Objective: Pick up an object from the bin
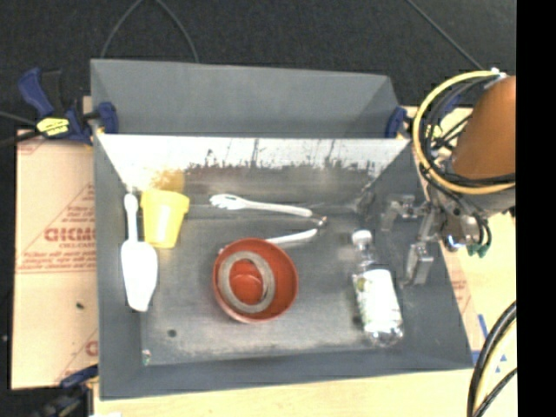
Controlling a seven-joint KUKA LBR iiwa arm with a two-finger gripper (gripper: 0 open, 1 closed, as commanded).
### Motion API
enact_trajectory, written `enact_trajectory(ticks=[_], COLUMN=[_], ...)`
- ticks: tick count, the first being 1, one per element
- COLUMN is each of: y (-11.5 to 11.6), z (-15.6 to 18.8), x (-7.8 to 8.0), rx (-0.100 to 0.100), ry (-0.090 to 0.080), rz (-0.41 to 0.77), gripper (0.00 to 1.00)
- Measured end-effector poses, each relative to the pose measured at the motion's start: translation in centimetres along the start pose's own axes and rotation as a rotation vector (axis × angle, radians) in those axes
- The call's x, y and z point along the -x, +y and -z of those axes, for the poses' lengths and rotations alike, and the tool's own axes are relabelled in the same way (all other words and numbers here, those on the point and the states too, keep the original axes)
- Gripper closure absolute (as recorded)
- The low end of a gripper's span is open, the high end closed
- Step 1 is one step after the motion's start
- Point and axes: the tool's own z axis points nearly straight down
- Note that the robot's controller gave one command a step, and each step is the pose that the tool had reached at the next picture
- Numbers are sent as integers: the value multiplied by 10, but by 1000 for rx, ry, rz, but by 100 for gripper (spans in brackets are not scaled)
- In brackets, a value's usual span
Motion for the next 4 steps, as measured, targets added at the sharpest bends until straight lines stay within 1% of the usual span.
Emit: enact_trajectory(ticks=[1,2,3,4], y=[1,-13,-23,-12], z=[4,-92,-80,-118], x=[2,-4,-9,-16], rx=[-1,-6,-5,2], ry=[-8,-12,-10,-29], rz=[5,409,557,979], gripper=[0,0,0,0])
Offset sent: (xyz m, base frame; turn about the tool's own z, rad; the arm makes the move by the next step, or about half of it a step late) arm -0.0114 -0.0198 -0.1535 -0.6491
